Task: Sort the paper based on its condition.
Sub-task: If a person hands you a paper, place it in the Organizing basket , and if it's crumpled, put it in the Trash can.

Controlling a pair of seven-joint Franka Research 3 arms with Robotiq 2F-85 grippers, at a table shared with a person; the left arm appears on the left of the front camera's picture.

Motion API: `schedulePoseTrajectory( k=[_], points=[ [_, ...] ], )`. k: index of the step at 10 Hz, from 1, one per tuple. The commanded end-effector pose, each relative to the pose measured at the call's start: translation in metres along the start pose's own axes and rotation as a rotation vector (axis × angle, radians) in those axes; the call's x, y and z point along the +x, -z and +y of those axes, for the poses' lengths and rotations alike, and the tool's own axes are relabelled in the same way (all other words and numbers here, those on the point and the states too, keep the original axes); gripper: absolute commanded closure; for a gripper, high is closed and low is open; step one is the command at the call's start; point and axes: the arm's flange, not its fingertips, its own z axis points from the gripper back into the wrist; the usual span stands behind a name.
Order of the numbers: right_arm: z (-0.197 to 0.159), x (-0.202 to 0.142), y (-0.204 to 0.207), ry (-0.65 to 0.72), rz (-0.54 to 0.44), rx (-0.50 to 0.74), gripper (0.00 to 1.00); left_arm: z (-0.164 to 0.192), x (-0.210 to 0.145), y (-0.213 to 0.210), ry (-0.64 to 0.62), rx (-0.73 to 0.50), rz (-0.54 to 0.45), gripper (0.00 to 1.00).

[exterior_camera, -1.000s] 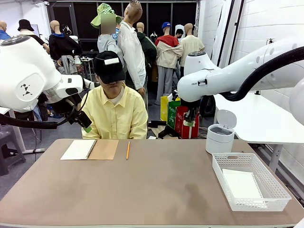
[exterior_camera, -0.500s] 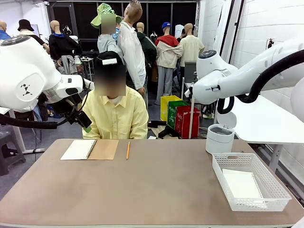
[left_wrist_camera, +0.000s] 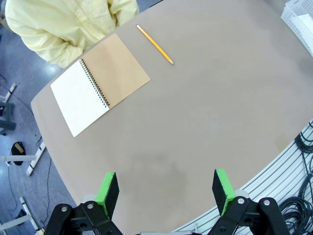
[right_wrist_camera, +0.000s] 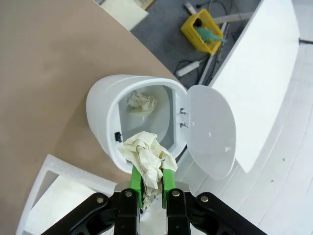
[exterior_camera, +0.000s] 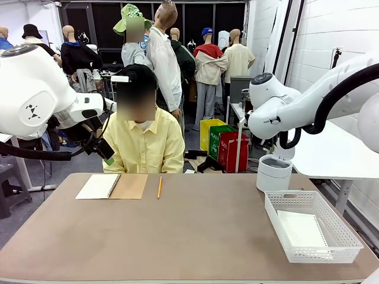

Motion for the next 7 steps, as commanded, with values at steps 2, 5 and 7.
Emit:
schedulePoseTrajectory(
  k=[2, 5, 7],
  points=[
    [0.001, -0.001, 0.022, 0.04, 0.02, -0.033, 0.81, 0.001, -0.001, 0.001, -0.001, -0.004, -0.01, 0.0],
    [-0.003, 0.001, 0.04, 0.051, 0.048, -0.015, 0.81, 0.001, -0.001, 0.001, -0.001, -0.004, -0.01, 0.0],
    [-0.006, 0.002, 0.049, 0.068, 0.071, -0.019, 0.81, 0.001, -0.001, 0.001, -0.001, -0.004, -0.01, 0.0]
  ],
)
